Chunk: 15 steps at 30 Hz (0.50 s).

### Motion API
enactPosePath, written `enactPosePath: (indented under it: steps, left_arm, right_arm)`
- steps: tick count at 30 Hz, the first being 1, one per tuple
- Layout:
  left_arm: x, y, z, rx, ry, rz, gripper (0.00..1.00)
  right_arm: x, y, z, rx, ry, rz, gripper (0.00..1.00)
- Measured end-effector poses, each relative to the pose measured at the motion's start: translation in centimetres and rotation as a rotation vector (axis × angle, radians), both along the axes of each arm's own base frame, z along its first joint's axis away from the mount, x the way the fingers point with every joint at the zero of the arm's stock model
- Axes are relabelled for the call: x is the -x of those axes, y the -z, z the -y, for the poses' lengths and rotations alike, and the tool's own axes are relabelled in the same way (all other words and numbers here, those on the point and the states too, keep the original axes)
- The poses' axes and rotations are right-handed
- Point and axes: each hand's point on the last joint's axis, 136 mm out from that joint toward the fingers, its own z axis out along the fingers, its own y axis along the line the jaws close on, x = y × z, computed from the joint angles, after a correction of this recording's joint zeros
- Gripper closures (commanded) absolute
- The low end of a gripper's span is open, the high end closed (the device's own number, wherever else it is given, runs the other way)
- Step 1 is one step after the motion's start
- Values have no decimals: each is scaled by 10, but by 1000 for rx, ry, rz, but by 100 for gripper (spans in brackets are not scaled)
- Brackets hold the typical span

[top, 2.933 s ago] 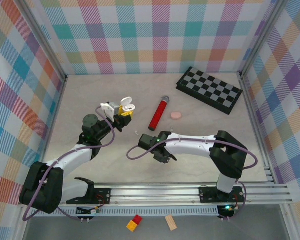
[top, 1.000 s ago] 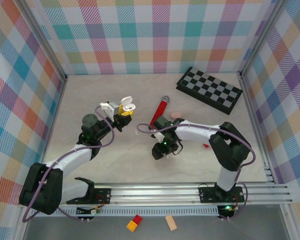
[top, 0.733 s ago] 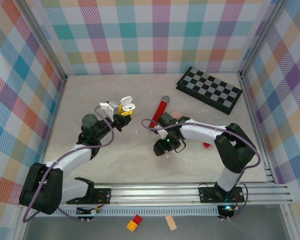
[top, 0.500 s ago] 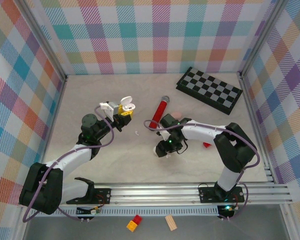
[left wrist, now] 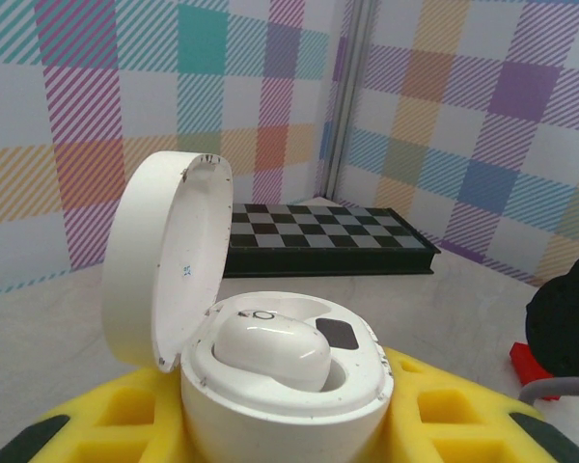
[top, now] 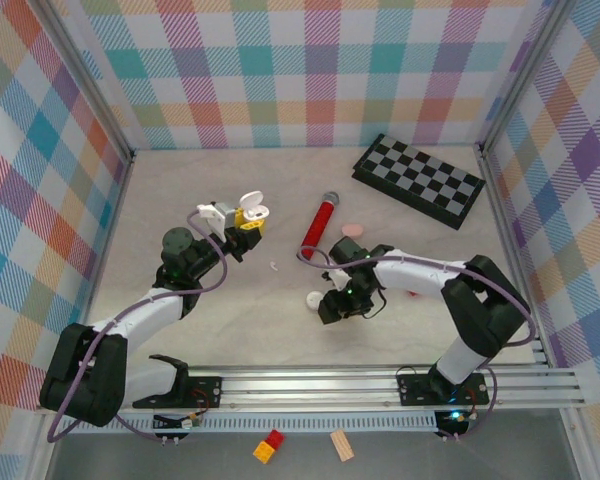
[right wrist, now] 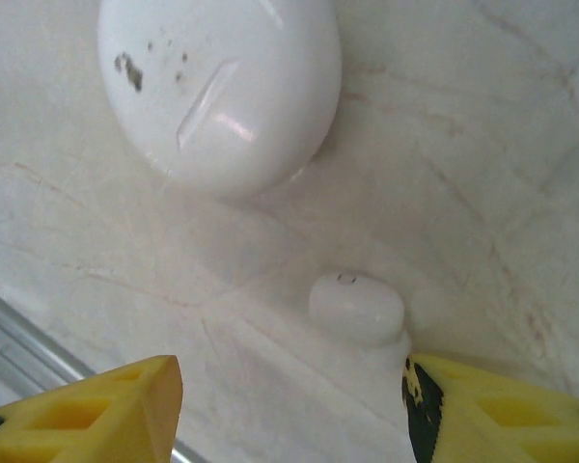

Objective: Insert the wireless bluetooth earbuds into the charging case

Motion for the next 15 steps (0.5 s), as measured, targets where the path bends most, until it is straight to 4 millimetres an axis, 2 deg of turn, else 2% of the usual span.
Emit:
enactPosePath:
  steps: [6, 10, 15]
  left_arm:
    - [0, 3, 1, -2, 7, -7, 72]
    - [0, 3, 1, -2, 7, -8, 72]
    - [1, 0, 0, -2, 5, -3, 72]
  right_arm:
    - [2, -12, 0, -41, 20, 10, 38]
    - [-9, -10, 0, -51, 46, 22, 39]
    - [-33, -8, -4, -65, 85, 43, 40]
